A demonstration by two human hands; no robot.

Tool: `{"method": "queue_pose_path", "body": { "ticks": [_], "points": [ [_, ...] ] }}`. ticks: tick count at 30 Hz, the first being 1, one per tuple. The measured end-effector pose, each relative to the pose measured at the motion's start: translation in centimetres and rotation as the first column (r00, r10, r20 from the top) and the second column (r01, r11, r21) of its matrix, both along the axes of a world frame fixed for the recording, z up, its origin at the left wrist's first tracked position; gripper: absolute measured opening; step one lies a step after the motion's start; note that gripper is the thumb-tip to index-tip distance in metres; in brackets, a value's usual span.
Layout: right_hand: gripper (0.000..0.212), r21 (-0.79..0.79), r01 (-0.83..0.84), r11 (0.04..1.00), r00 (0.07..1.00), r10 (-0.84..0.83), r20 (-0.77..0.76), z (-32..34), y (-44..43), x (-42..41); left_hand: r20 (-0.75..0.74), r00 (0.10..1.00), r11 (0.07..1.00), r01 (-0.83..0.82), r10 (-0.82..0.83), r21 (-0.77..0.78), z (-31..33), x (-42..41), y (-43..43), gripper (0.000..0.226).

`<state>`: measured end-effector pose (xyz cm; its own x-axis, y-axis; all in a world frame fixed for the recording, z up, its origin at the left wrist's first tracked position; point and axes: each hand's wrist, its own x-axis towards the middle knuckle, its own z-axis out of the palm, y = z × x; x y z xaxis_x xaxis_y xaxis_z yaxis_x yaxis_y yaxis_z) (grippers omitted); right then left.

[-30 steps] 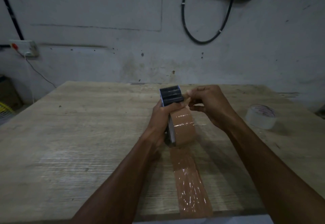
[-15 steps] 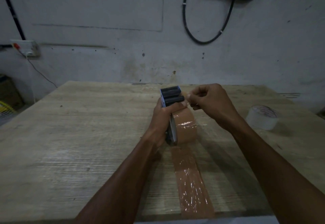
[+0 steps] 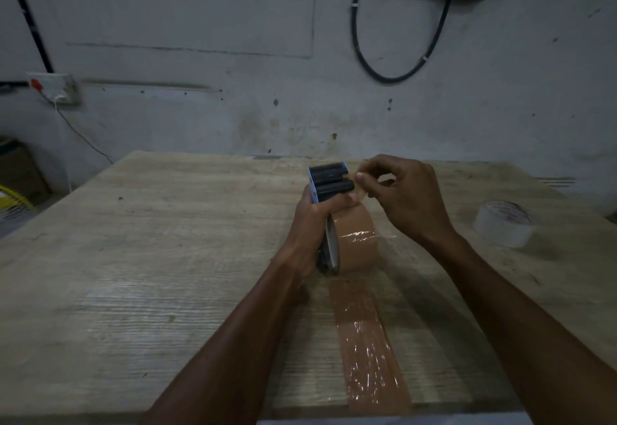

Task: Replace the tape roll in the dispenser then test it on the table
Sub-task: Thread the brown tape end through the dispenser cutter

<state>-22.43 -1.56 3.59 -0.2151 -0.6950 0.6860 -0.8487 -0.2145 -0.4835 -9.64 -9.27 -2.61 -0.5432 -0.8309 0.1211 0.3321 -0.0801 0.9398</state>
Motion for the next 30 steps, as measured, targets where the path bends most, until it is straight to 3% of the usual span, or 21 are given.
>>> {"method": "queue_pose_path", "body": {
  "ticks": [9, 14, 21, 25, 30],
  "points": [
    [0.007, -0.009, -0.045, 0.999, 0.992, 0.043, -0.116, 0.8, -0.2, -0.7, 0.043, 0.999, 0.995, 0.005, 0.0, -0.099, 0.3, 0.2, 0.4, 0.076],
    [0.008, 0.037, -0.085, 0.996, 0.996, 0.085, -0.02, 1.3, -0.4, -1.0, 0.04, 0.997, 0.985, -0.053, 0.06, -0.162, 0.2, 0.2, 0.3, 0.079],
    [0.006, 0.218, -0.142, 0.966, 0.985, 0.115, 0.129, 2.6, -0.4, -1.5, 0.08, 0.989, 0.973, -0.102, 0.121, -0.208, -0.5, -0.2, 0.2, 0.089],
    [0.007, 0.295, -0.096, 0.951, 0.995, 0.097, 0.011, 3.9, -0.4, -0.9, 0.082, 0.991, 0.974, -0.087, 0.106, -0.208, -0.5, -0.3, 0.0, 0.083],
    [0.015, 0.279, -0.021, 0.96, 0.974, 0.083, -0.212, 5.1, 0.0, -0.3, 0.089, 0.993, 0.974, -0.062, 0.083, -0.219, -0.5, -0.3, -0.1, 0.087]
  ]
}}
